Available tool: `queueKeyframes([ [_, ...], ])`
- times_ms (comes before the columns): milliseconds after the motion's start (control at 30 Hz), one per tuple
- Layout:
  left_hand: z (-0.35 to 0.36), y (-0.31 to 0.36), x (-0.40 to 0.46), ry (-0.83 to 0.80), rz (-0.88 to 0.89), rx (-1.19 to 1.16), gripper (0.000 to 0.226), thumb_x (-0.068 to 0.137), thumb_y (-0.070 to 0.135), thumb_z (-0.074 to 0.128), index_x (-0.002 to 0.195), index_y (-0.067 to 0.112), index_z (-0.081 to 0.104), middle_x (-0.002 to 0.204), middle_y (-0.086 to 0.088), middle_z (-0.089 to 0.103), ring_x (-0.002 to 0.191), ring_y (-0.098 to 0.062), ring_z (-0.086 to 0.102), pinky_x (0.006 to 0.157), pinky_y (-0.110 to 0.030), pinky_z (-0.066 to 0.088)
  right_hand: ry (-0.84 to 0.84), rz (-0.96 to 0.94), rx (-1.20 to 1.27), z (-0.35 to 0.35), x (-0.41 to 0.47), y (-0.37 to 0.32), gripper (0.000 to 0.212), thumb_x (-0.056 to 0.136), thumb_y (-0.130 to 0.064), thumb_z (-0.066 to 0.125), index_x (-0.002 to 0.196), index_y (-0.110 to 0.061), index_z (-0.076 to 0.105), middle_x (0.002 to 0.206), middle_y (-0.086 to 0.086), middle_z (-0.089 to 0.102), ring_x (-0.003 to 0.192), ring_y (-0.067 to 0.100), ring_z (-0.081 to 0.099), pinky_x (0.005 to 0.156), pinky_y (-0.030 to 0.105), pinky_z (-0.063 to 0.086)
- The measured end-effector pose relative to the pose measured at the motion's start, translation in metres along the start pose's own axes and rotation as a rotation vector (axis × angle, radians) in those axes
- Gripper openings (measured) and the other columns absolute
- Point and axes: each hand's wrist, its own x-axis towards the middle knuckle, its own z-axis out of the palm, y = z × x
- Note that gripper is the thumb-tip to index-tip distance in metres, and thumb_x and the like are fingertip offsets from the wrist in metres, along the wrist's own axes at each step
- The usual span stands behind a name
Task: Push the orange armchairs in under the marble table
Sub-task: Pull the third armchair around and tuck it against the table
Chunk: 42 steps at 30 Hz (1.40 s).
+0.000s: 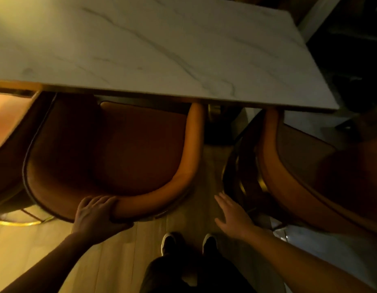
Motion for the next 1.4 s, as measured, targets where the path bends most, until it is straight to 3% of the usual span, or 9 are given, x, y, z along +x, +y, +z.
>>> queueKeyframes([
  [233,-0.005,0.045,0.02,-0.164,0.107,-0.08,0.114,0.064,0.1,0.004,0.145,0.028,0.042,0.142,0.005,0.054,0.128,-0.015,0.051,0.11,-0.043,0.034,0.124,0.27,0.151,0.01,-0.058,0.065,0.079,0.095,-0.037,0.057,0.155,-0.022,0.009,0.164,0.002,0.007,0.15,0.024,0.009,0.12,0.042,0.02],
  [367,-0.007,0.107,0.031,-0.232,0.208,-0.159,0.096,0.082,0.086,0.024,0.155,0.024,0.022,0.16,-0.003,0.029,0.145,-0.022,0.029,0.117,-0.043,0.024,0.193,0.322,0.193,0.006,-0.079,0.091,0.08,0.095,-0.037,0.059,0.155,-0.02,0.01,0.164,0.006,0.01,0.149,0.025,0.012,0.119,0.045,0.024],
  [433,-0.012,0.132,0.04,-0.198,0.266,-0.214,0.075,0.09,0.071,0.039,0.15,0.027,0.032,0.146,-0.002,0.048,0.13,-0.017,0.048,0.107,-0.037,0.041,0.241,0.331,0.228,0.0,-0.087,0.102,0.08,0.093,-0.034,0.062,0.155,-0.018,0.014,0.163,0.007,0.013,0.149,0.026,0.014,0.117,0.045,0.028],
  [533,-0.032,0.168,0.058,-0.197,0.314,-0.313,0.039,0.093,0.052,0.054,0.125,0.031,0.059,0.102,0.015,0.065,0.083,0.002,0.062,0.072,-0.026,0.057,0.333,0.33,0.244,-0.013,-0.096,0.12,0.078,0.092,-0.031,0.063,0.154,-0.015,0.018,0.162,0.01,0.017,0.148,0.027,0.018,0.116,0.047,0.028],
  [633,-0.049,0.214,0.073,-0.198,0.39,-0.297,0.025,0.094,0.046,0.055,0.111,0.031,0.065,0.103,0.012,0.067,0.081,0.0,0.064,0.069,-0.03,0.059,0.433,0.347,0.273,-0.029,-0.107,0.143,0.078,0.091,-0.029,0.065,0.153,-0.013,0.021,0.16,0.013,0.022,0.147,0.031,0.021,0.117,0.05,0.026],
  [833,-0.061,0.323,0.084,-0.245,0.495,-0.307,0.042,0.097,0.042,0.056,0.136,0.026,0.052,0.131,0.009,0.061,0.116,-0.008,0.06,0.096,-0.031,0.051,0.564,0.437,0.319,-0.048,-0.137,0.2,0.079,0.091,-0.033,0.066,0.154,-0.018,0.021,0.16,0.01,0.022,0.145,0.031,0.022,0.116,0.051,0.028],
  [1067,-0.066,0.452,0.095,-0.288,0.522,-0.288,0.046,0.096,0.042,0.056,0.139,0.028,0.051,0.136,0.004,0.059,0.122,-0.019,0.058,0.099,-0.04,0.049,0.608,0.47,0.275,-0.052,-0.174,0.296,0.083,0.087,-0.032,0.071,0.153,-0.016,0.023,0.159,0.011,0.023,0.147,0.031,0.019,0.12,0.051,0.018],
  [1267,-0.054,0.541,0.103,-0.269,0.569,-0.333,0.056,0.089,0.04,0.065,0.141,0.031,0.048,0.143,0.005,0.054,0.126,-0.018,0.054,0.102,-0.038,0.046,0.426,0.487,0.186,-0.049,-0.181,0.38,0.084,0.092,-0.046,0.058,0.155,-0.018,0.012,0.164,0.006,0.01,0.15,0.026,0.003,0.121,0.051,0.002],
  [1400,-0.044,0.577,0.11,-0.304,0.612,-0.3,0.066,0.088,0.039,0.067,0.147,0.025,0.041,0.152,0.002,0.043,0.141,-0.02,0.038,0.113,-0.038,0.035,0.325,0.445,0.181,-0.05,-0.173,0.408,0.087,0.091,-0.05,0.058,0.155,-0.026,0.004,0.164,0.005,0.005,0.15,0.028,-0.004,0.12,0.053,-0.003],
])
